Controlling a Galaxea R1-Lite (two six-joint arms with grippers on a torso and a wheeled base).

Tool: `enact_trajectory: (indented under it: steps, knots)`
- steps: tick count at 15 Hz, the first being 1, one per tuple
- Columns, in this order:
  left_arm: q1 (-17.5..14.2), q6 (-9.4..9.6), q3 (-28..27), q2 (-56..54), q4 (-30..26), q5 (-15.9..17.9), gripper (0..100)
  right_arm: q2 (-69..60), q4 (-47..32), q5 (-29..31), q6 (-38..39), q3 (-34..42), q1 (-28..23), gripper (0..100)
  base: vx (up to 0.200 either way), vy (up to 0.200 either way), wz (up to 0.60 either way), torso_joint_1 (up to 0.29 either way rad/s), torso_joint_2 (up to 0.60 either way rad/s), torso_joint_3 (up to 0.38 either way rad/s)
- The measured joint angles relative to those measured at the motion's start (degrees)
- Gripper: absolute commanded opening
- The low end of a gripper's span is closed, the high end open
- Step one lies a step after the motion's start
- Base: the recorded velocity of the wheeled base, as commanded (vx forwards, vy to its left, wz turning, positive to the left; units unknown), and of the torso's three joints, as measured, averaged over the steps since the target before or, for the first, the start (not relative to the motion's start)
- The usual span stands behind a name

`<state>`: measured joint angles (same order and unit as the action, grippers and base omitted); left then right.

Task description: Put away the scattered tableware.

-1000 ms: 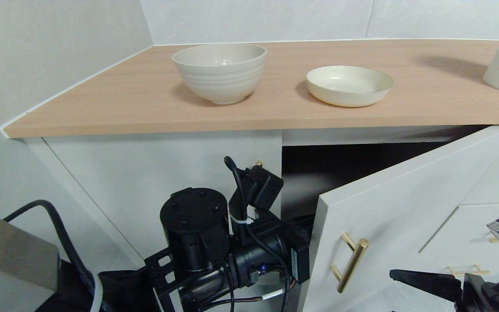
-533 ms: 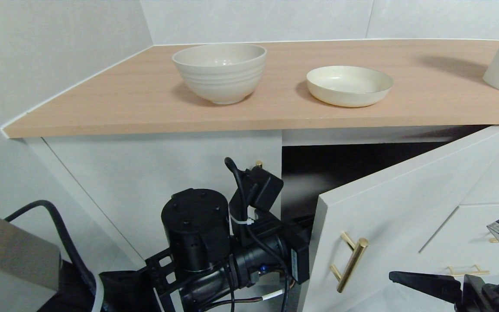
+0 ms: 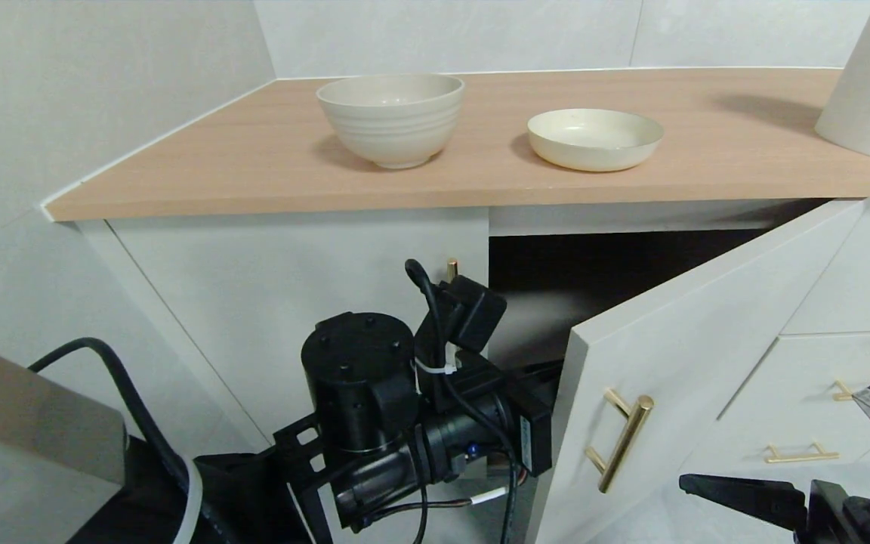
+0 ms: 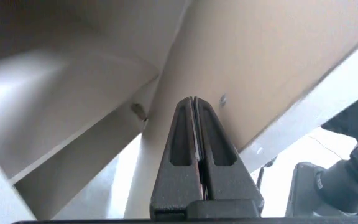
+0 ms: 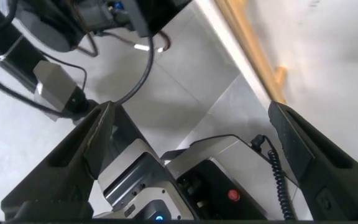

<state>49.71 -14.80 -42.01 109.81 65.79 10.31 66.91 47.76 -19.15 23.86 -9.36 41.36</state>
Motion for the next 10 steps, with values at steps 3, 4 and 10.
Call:
enact_trajectory:
  steps: [3, 4, 10]
  knots:
    - [-0.4, -0.20, -0.5, 0.6, -0.2, -0.2, 0, 0.0, 0.0, 0.0, 0.0, 0.0, 0.0, 100, 0.000, 0.000, 0.00, 0.000, 0.00, 0.000]
    - [-0.3, -0.22, -0.5, 0.7, -0.2, 0.0, 0, 0.0, 0.0, 0.0, 0.0, 0.0, 0.0, 100, 0.000, 0.000, 0.00, 0.000, 0.00, 0.000]
    - [-0.5, -0.22, -2.7, 0.9, -4.4, 0.0, 0, -0.2, 0.1, 0.0, -0.3, -0.1, 0.1, 100, -0.167, 0.000, 0.00, 0.004, 0.00, -0.001]
